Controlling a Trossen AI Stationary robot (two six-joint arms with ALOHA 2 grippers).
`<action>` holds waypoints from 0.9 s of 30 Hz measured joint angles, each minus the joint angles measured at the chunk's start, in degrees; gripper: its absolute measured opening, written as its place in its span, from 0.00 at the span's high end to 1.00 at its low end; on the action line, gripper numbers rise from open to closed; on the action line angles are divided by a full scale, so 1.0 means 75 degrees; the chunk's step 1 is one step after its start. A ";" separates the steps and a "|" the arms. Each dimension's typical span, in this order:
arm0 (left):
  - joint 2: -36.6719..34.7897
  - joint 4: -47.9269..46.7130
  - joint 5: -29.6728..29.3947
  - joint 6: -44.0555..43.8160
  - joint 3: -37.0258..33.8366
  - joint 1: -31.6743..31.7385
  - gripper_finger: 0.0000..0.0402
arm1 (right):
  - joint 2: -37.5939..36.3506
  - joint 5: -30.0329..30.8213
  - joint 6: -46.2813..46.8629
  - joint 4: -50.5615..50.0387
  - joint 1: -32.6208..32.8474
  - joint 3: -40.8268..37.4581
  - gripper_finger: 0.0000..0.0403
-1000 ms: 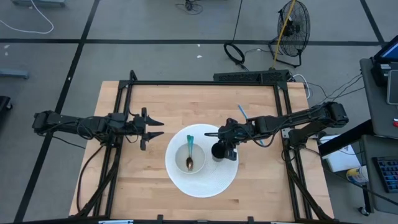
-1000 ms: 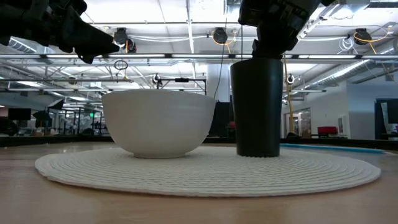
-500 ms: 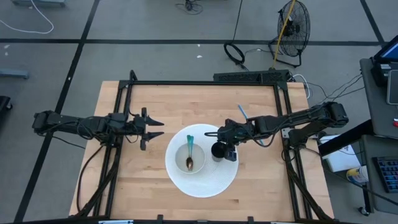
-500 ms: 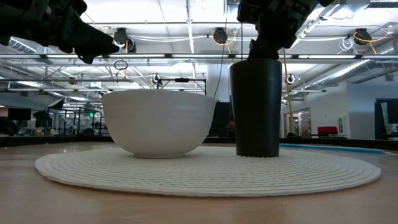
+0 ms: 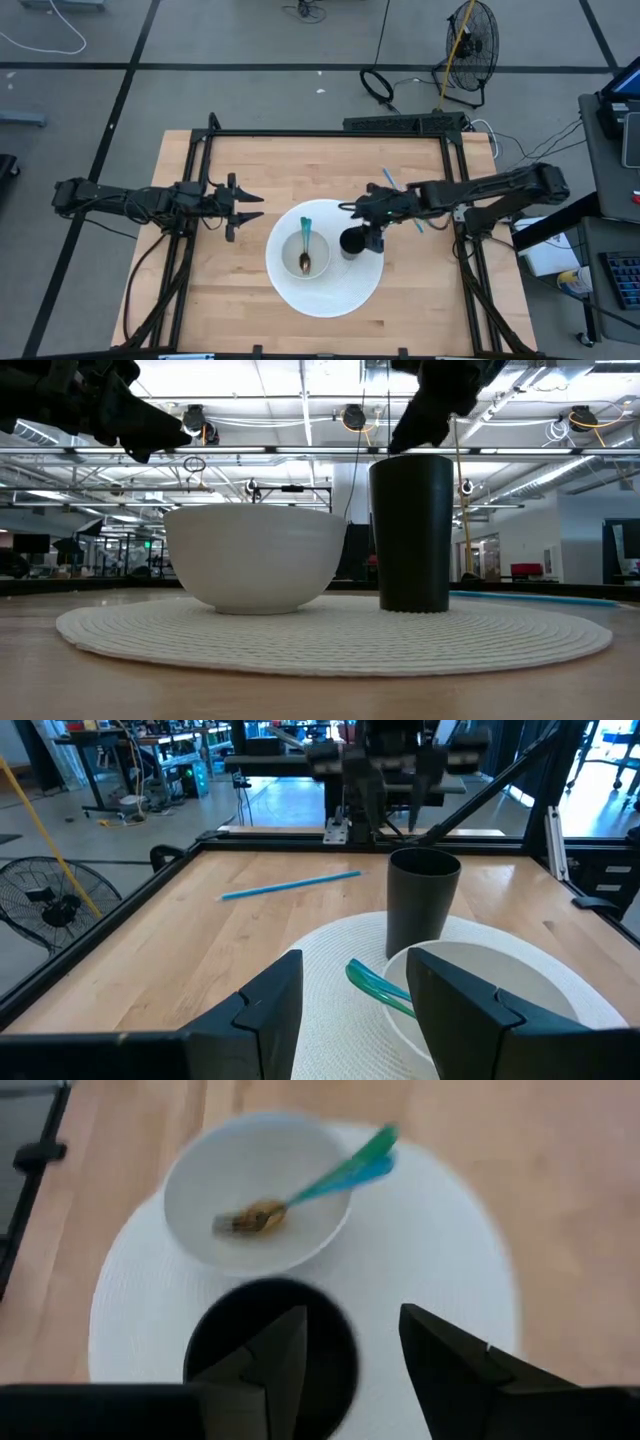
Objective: Pick & Place Utensil
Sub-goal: Put the blue straw into the black cup
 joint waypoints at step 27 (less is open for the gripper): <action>-0.0002 0.0230 -0.0004 0.0203 0.0000 0.0006 0.54 | -0.0067 0.0785 0.0243 -0.2633 -0.4600 0.0000 0.63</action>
